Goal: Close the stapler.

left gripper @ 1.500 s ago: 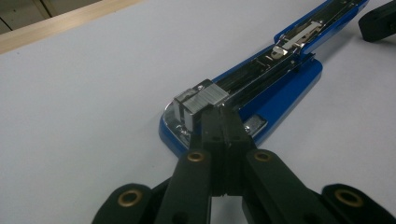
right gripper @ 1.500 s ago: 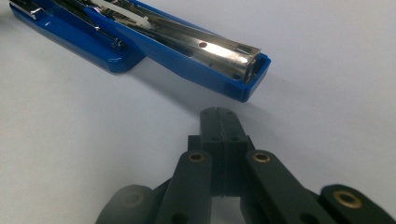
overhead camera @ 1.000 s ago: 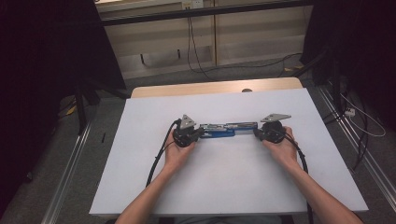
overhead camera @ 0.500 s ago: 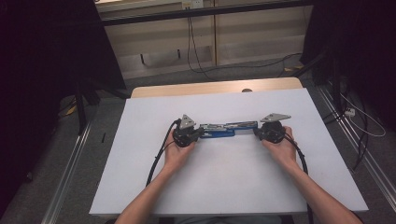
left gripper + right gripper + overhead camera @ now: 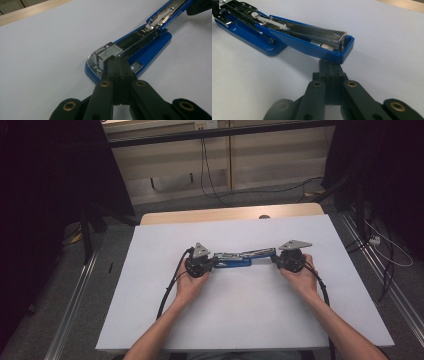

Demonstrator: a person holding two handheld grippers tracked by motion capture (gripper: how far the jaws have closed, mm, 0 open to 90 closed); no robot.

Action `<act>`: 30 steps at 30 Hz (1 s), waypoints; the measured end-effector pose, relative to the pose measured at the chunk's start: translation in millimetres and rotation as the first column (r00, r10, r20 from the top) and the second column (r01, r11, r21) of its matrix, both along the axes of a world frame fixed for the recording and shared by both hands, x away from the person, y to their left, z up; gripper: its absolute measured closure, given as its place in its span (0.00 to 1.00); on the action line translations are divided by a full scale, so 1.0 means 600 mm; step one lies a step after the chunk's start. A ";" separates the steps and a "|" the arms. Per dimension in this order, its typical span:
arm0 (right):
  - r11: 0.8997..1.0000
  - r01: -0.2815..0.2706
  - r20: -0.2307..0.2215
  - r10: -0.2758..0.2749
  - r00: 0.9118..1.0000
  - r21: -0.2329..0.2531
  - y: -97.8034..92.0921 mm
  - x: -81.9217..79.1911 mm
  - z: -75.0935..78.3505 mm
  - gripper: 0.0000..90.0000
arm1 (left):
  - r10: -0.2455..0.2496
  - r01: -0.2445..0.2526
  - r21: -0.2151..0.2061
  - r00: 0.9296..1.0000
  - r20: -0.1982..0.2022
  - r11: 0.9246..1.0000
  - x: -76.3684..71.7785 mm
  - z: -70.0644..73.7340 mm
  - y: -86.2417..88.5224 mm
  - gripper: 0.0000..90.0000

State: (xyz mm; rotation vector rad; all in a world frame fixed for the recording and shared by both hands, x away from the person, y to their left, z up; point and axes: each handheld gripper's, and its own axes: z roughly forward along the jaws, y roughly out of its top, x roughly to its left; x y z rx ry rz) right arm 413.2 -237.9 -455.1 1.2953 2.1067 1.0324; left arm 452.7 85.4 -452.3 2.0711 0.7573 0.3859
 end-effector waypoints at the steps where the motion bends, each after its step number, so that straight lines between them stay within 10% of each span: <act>1: 1.000 -0.002 0.002 0.002 1.000 0.003 0.000 0.000 0.000 1.00 | 0.001 -0.001 0.008 1.000 0.007 1.000 0.000 0.001 0.000 1.00; 30: 0.995 -0.045 0.079 0.038 0.996 0.085 0.008 -0.003 0.007 1.00 | 0.012 -0.012 0.000 1.000 -0.006 1.000 0.000 0.001 0.001 1.00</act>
